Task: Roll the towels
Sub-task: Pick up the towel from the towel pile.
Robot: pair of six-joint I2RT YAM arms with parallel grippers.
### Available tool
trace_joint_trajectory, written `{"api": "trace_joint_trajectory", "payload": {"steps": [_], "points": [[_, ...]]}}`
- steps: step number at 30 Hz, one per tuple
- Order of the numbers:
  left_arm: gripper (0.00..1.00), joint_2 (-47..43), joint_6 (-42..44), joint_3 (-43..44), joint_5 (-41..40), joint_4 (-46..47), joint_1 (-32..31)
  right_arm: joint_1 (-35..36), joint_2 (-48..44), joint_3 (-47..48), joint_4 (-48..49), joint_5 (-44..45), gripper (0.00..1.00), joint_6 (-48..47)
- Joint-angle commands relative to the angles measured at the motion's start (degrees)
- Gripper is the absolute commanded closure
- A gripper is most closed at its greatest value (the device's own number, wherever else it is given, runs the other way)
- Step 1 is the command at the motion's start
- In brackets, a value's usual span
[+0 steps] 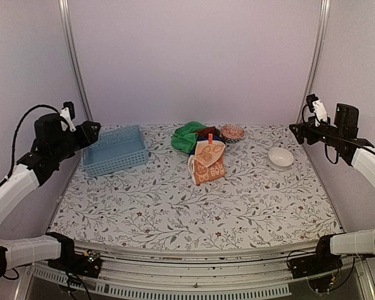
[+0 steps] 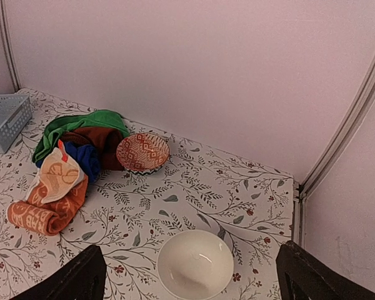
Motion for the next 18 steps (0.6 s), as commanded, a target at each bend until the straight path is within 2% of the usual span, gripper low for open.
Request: {"api": "trace_joint_trajectory", "payload": {"steps": [1, 4, 7, 11, 18], "points": [[0.39, 4.7, 12.9, 4.1, 7.8, -2.6, -6.1, -1.0, 2.1, 2.5, -2.0, -7.7, 0.02, 1.1], [0.41, 8.3, 16.5, 5.5, 8.8, -4.4, -12.2, -0.4, 4.9, 3.6, -5.6, -13.9, 0.01, -4.0], [0.42, 11.8, 18.3, 6.1, 8.7, -5.8, -19.2, 1.2, 9.8, 7.5, -11.4, -18.2, 0.07, -7.1], [0.41, 16.1, 18.7, 5.6, 4.7, -7.1, -28.4, 5.6, 16.1, 11.8, -14.8, -18.3, 0.19, -7.4], [0.42, 20.6, 10.2, 0.8, 3.7, -1.8, -36.2, 18.3, 30.1, 22.5, -21.8, -14.7, 0.38, -8.5]]}}
